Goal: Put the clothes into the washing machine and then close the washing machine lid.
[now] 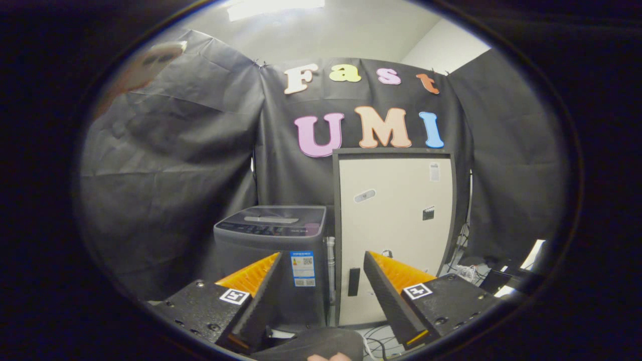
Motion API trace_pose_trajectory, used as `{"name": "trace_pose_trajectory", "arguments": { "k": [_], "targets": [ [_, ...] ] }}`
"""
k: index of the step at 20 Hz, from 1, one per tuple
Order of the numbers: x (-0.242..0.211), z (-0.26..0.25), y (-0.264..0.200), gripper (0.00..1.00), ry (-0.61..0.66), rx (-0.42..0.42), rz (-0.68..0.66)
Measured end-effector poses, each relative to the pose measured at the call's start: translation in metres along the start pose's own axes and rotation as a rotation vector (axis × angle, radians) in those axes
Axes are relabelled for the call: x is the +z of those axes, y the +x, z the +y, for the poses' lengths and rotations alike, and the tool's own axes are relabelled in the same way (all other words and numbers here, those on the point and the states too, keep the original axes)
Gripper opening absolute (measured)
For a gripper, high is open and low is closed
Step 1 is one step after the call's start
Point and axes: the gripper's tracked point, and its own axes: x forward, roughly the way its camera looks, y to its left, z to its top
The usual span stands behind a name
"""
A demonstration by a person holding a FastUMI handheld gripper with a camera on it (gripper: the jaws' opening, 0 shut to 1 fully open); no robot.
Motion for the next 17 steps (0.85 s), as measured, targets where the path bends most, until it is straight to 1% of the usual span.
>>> {"name": "trace_pose_trajectory", "arguments": {
  "k": [2, 4, 7, 10, 17],
  "targets": [
    [-0.003, 0.001, -0.003, 0.96, 0.015, 0.011, 0.009],
    [-0.001, -0.002, 0.0, 0.96, -0.006, 0.013, -0.003],
    [-0.007, 0.003, -0.017, 0.96, -0.035, 0.016, 0.003],
    [-0.016, -0.005, -0.041, 0.96, -0.013, 0.015, 0.014],
    [-0.017, -0.014, -0.046, 0.96, -0.008, 0.013, 0.035]
  ]
}}
